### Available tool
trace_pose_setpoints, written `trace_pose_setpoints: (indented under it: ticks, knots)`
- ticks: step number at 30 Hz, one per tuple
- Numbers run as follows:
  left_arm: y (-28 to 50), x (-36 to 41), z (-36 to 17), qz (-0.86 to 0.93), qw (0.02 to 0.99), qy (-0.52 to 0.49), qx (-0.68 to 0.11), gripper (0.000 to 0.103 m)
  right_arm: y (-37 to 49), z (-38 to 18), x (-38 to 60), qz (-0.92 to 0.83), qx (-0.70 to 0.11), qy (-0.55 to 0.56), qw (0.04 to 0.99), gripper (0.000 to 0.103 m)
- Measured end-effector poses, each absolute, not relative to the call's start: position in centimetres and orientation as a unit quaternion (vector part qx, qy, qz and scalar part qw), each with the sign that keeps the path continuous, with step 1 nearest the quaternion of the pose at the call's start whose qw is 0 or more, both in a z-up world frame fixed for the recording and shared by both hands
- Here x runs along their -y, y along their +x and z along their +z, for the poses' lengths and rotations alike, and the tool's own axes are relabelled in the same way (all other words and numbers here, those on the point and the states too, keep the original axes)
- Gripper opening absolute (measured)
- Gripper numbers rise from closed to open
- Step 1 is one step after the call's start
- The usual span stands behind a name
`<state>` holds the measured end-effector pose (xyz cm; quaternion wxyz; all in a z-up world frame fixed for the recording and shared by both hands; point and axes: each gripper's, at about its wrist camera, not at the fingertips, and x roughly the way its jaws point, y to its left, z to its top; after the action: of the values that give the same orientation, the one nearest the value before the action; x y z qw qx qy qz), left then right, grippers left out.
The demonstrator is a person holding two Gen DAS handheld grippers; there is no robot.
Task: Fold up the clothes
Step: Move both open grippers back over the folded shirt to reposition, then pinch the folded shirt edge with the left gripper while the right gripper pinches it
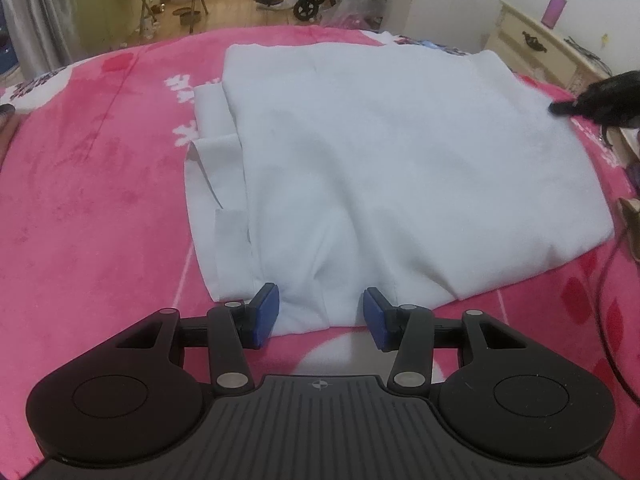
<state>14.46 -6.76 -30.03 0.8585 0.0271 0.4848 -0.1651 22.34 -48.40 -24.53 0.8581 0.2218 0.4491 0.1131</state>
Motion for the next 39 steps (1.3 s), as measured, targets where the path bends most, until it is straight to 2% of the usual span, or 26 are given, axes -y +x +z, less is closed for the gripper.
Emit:
trace_pose_setpoints:
  ticks: [4,6,10,13,17,24,33,36,39]
  knots:
    - [14.4,6.7,-30.1,-0.166,0.858,0.026,-0.485,0.047,20.9,-25.0,49.3,0.07,-0.456,0.218,0.86,0.001]
    - [14.5,6.7,-30.0,-0.166,0.858,0.025,-0.486,0.047,21.1,-25.6,49.8,0.06,-0.466,0.225,0.854,0.005]
    - [14.4,6.5,-30.0,-0.169,0.859,0.022,-0.483,0.047,21.5,-24.7,50.6,0.048,-0.436,0.237,0.867,0.032]
    - [14.4,6.3,-30.0,-0.171,0.859,0.018,-0.483,0.047,21.6,-22.9,50.8,0.055,-0.401,0.231,0.885,0.032]
    - [14.3,6.1,-29.9,-0.17,0.859,0.012,-0.483,0.046,21.4,-22.1,48.9,0.109,-0.408,0.192,0.886,0.032]
    - [13.5,4.3,-28.8,-0.19,0.864,-0.021,-0.465,0.046,19.2,-22.7,43.3,0.23,-0.451,0.11,0.855,0.032]
    - [13.5,2.0,-29.7,-0.184,0.865,-0.034,-0.466,0.046,16.5,-25.1,45.1,0.208,-0.53,0.143,0.809,0.032]
    - [13.4,2.7,-30.2,-0.193,0.862,-0.028,-0.468,0.043,15.6,-26.0,44.6,0.226,-0.557,0.102,0.792,0.032]
    - [12.7,3.7,-30.3,-0.203,0.866,0.005,-0.457,0.036,15.2,-26.9,44.4,0.23,-0.58,0.09,0.776,0.034]
